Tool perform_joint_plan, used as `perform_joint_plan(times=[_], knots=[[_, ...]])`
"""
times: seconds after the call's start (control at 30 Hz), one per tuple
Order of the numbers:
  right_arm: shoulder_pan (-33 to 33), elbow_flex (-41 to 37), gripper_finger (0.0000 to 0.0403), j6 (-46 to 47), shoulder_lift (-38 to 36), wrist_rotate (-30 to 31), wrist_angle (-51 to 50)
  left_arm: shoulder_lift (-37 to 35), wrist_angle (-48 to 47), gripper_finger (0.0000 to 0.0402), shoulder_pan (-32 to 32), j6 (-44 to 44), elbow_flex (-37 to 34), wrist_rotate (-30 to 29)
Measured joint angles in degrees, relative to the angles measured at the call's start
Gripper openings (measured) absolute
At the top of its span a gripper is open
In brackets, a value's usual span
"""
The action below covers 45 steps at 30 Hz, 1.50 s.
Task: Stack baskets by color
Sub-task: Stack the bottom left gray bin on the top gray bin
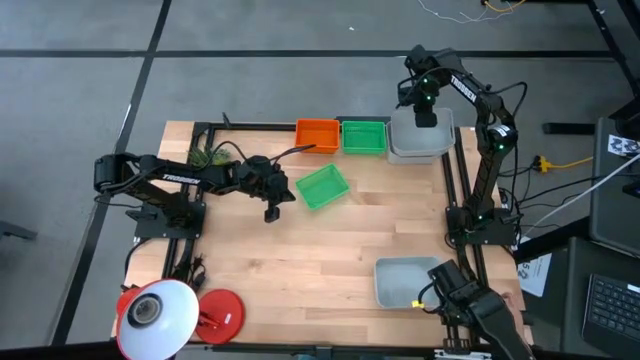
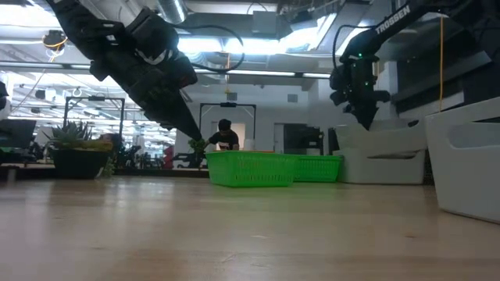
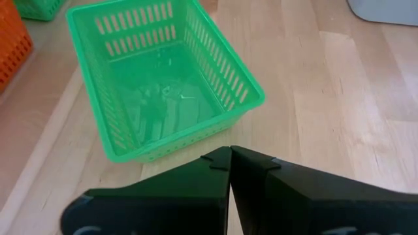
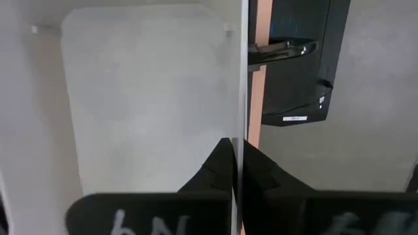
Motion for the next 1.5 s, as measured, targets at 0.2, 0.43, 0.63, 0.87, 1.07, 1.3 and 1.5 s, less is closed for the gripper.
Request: perform_joint_plan(times=[0.2,0.43,0.63,0.87,1.07,1.3,1.5], knots=[[0.01,0.52,0.0,0.42,-0.02,2.2,-2.18,0.0,0.0,0.0,-0.02,-0.01,0.0,0.02],[-0.01,0.52,0.0,0.73,-1.01,2.59,-3.43,0.0,0.0,0.0,-0.02,-0.02,0.0,0.02],[0.22,0.69,0.0,1.79,-5.58,3.39,-4.11,0.0,0.0,0.0,-0.02,-0.1,0.0,0.02],[0.61,0.83,0.0,1.55,-8.59,0.15,-2.09,0.0,0.0,0.0,-0.02,-0.15,0.0,0.04],[0.56,0.78,0.0,1.88,-8.59,-0.6,-0.82,0.0,0.0,0.0,-0.02,-0.17,0.02,0.04],[0.5,0.77,0.0,1.77,-8.59,-3.64,2.97,0.0,0.0,0.0,-0.01,-0.17,0.02,0.05],[0.44,0.01,0.0,1.37,-8.55,-5.0,2.98,0.0,0.0,0.0,-0.02,-0.11,0.02,0.06]])
